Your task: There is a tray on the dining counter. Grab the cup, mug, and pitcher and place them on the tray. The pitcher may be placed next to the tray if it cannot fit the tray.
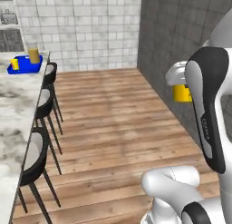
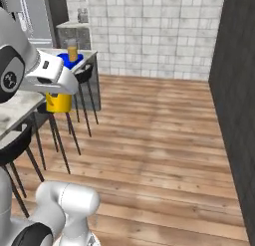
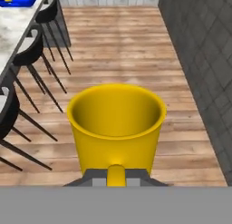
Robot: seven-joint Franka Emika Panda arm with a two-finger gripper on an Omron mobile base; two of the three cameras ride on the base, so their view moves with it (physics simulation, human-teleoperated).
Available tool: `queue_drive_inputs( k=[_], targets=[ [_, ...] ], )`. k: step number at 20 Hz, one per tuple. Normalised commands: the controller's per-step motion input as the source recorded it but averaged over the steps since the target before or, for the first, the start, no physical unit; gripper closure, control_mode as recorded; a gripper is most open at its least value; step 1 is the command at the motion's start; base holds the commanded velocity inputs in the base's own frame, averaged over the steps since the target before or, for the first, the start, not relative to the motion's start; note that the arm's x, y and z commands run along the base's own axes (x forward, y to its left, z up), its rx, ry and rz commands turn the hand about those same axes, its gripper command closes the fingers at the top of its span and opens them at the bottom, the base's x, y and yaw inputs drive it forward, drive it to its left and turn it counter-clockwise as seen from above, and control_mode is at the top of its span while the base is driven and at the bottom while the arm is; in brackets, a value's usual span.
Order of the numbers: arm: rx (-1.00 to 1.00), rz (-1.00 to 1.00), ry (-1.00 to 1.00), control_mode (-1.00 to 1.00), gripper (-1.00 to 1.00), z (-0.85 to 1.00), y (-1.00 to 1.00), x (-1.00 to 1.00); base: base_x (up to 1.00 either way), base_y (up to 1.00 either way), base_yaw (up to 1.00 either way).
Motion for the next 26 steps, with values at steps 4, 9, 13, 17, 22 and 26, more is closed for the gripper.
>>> queue_drive_inputs(
  k=[4, 9, 13, 17, 22, 26],
  targets=[
    [0.00, 0.00, 0.00, 1.00, 1.00, 0.00, 0.00, 0.00, 1.00, -0.42, 0.43],
    [0.00, 0.00, 0.00, 1.00, 1.00, 0.00, 0.00, 0.00, 1.00, -0.42, 0.34],
    [0.00, 0.00, 0.00, 1.00, 1.00, 0.00, 0.00, 0.00, 1.00, -0.45, 0.35],
    [0.00, 0.00, 0.00, 1.00, 1.00, 0.00, 0.00, 0.00, 0.99, -0.49, 0.37],
    [0.00, 0.00, 0.00, 1.00, 1.00, 0.00, 0.00, 0.00, 0.80, -0.45, 0.35],
    [0.00, 0.00, 0.00, 1.00, 1.00, 0.00, 0.00, 0.00, 0.84, -0.54, 0.38]
  ],
)
